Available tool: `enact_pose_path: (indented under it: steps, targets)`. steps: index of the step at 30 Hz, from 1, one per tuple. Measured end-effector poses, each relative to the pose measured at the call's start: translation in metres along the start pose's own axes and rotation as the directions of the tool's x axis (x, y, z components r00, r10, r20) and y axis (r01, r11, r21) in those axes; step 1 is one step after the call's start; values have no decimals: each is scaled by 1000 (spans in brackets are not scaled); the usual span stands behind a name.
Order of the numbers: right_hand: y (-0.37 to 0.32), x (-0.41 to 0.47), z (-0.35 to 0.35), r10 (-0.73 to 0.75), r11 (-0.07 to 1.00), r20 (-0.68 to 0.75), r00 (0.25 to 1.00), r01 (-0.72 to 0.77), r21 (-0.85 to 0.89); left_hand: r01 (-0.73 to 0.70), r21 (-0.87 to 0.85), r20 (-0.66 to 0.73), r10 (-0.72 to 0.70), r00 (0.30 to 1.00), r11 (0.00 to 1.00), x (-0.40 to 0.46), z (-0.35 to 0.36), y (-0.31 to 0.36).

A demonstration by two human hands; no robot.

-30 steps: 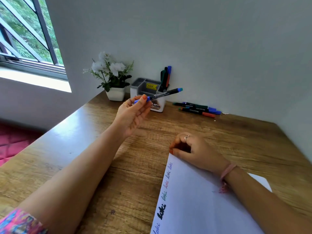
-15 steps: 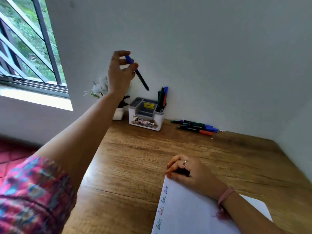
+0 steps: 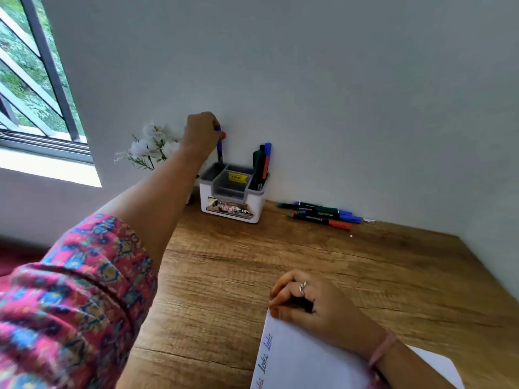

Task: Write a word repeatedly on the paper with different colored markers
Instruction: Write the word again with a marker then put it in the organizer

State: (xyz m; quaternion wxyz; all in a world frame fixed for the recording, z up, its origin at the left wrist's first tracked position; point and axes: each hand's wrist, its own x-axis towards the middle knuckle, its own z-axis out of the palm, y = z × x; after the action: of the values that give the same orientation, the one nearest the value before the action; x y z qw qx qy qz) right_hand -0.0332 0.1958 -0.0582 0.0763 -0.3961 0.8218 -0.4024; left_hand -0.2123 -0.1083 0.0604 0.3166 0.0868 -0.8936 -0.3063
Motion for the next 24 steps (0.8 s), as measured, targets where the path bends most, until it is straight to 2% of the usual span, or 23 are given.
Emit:
enact_pose_path:
  steps: [4,8,14,24]
  targets:
    - [0,1,1,3,1000,-1,1000,-3,8,1,141,108,-16,994,990,8,1,-2]
    - [-2,2,0,10,1000,2,1000,-10,20,48,178,190,-82,978,983,11,1,-8]
    - [-3,2,0,12,1000,5,1000,-12,10,52,247,121,-84,989,968,11,1,-4]
    - [-4,2,-1,19,1000,16,1000,-19,-18,58,249,118,-90,989,967,13,5,-9]
